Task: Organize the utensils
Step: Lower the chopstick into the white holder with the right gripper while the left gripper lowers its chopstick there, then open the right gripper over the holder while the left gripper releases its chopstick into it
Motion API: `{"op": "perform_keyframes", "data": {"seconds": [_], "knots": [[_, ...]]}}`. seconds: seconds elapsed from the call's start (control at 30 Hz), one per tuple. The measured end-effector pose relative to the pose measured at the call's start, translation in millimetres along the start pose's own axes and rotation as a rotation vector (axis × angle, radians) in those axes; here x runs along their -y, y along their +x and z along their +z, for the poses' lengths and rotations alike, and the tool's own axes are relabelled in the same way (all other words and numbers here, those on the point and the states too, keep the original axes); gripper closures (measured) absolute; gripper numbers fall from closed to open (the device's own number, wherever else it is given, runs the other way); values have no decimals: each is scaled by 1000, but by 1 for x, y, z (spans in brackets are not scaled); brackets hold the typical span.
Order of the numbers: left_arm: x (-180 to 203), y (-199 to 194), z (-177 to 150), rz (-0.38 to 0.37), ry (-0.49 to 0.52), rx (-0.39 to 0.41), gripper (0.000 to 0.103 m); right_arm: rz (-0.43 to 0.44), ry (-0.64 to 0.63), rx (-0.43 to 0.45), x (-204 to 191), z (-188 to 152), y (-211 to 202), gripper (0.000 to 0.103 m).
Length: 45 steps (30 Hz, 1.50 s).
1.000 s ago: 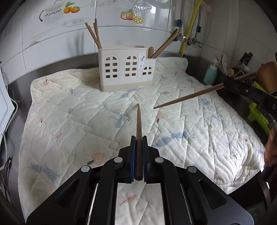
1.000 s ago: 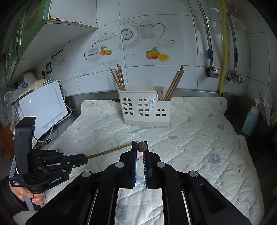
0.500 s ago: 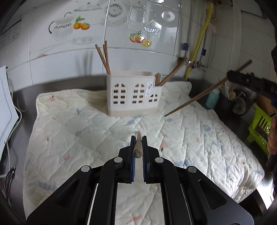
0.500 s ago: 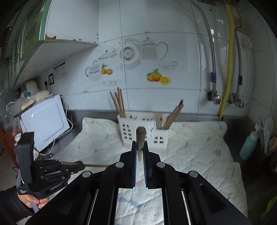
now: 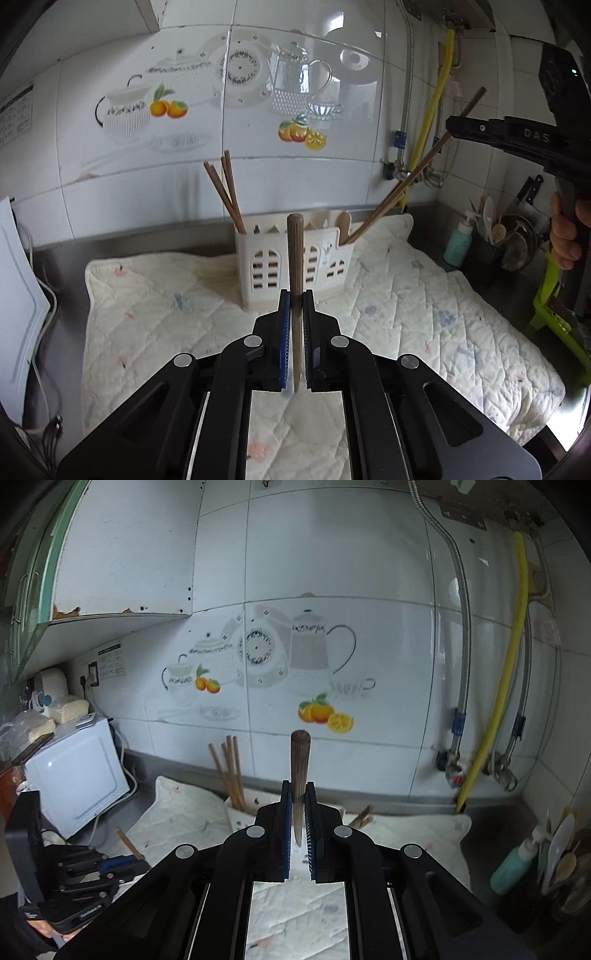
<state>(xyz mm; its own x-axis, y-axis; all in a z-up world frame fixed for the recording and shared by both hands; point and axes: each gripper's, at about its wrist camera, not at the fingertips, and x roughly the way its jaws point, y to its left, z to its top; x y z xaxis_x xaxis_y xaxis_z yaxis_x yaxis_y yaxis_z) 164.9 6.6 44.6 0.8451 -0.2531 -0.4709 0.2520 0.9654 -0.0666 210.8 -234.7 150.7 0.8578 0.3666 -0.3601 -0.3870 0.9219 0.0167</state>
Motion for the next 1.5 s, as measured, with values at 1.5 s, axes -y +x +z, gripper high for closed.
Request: {"op": "perform_keyframes", "data": {"seconds": [1.5], "knots": [[-25, 93, 128, 101, -30, 135, 98, -52, -17, -126, 24, -18, 115, 94]]}}
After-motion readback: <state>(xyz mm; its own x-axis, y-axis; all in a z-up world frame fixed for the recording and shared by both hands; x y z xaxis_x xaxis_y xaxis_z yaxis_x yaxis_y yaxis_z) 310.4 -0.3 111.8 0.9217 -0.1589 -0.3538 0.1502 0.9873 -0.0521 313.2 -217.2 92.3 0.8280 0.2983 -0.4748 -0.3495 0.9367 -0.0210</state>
